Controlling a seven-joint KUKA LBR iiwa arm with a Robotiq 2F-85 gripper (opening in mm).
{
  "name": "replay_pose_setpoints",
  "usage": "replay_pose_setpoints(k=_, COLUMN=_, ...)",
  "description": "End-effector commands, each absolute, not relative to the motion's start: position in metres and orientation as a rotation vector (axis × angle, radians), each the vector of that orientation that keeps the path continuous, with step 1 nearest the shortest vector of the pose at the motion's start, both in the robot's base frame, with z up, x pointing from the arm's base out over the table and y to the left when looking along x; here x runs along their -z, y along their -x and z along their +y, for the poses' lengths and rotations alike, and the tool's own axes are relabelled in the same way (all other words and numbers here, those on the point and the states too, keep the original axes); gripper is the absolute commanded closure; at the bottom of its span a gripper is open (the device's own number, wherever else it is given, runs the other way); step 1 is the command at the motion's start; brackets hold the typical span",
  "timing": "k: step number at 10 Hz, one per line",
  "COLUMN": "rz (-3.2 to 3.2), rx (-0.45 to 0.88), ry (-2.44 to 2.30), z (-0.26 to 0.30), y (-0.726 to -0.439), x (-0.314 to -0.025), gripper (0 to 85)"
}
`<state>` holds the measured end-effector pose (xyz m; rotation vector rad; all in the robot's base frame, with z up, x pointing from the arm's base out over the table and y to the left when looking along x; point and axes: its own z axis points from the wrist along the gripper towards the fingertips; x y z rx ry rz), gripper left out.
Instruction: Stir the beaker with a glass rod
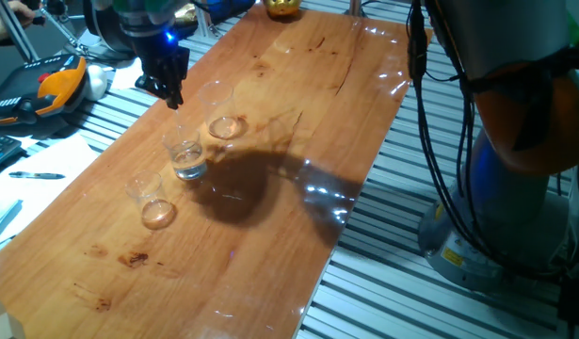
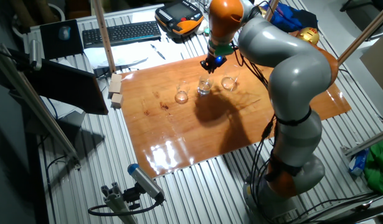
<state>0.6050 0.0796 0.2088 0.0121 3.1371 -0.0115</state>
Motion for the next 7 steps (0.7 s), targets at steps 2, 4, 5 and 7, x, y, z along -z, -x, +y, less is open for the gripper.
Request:
replay_pose_setpoints(k=2, rz=3.143, rx=0.039, ry=0.020, z=0.0769, y=-0.6055, x=-0.2108, gripper=85.0)
replay_pose_setpoints(k=4, rz=3.179, rx=0.079, ry=0.063, z=0.0755, y=-0.6043, x=-0.2161, gripper=85.0)
replay_pose_setpoints(k=5, rz=3.205, rx=0.089, ry=0.074, z=0.0755, y=-0.6038, x=-0.2167, gripper=85.0)
replay_pose_setpoints(k=7, rz=3.271, rx=0.073, ry=0.071, z=0.0753, y=-0.6028, x=-0.2166, gripper=85.0)
